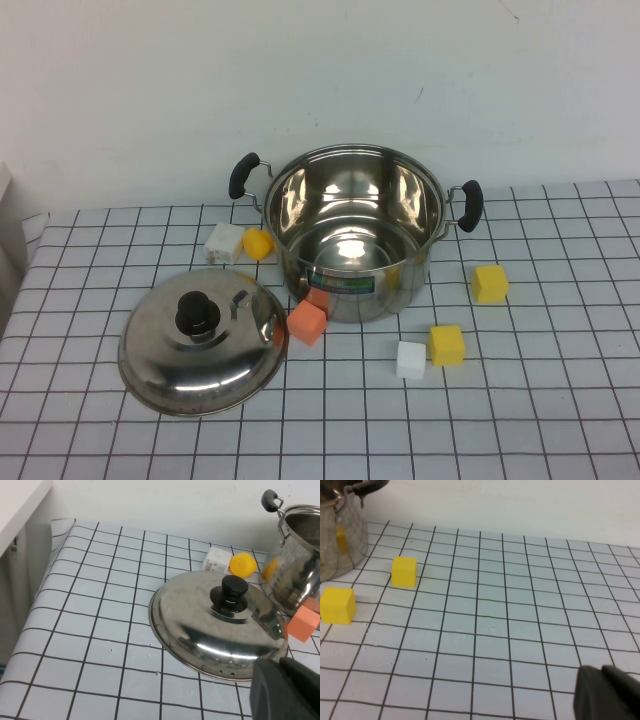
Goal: Cover the pot
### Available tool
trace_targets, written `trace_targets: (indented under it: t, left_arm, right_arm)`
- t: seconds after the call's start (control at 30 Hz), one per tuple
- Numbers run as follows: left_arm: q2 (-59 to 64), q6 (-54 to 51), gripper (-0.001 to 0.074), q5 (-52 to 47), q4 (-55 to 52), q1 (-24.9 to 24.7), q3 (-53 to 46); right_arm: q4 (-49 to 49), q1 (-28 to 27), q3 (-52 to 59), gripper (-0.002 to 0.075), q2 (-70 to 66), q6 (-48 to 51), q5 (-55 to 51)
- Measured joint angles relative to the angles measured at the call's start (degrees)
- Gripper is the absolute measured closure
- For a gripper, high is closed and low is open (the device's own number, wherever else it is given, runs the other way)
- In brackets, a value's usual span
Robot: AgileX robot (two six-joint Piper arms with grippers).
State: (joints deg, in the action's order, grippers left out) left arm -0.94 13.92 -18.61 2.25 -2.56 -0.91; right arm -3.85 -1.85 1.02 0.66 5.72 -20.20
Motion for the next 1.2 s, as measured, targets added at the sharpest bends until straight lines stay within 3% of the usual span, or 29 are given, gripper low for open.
trace_targets:
  t: [0.43,0.87,1.2]
  left_arm:
    - [0.0,-0.1,0.0736,1.5,-0.5,0.0,0.0]
    - [0.0,0.4,0.0736,37.9,-1.0,0.0,-0.2]
    - [0.0,0.6,0.0736,50.9,0.7,0.0,-0.2]
  right_arm:
    - [0.0,0.0,0.0,0.0717,0.0,0.0,0.0]
    - [0.0,0.0,0.0,0.0717,0.0,0.0,0.0]
    - [0.0,0.0,0.0,0.0717,0.0,0.0,0.0]
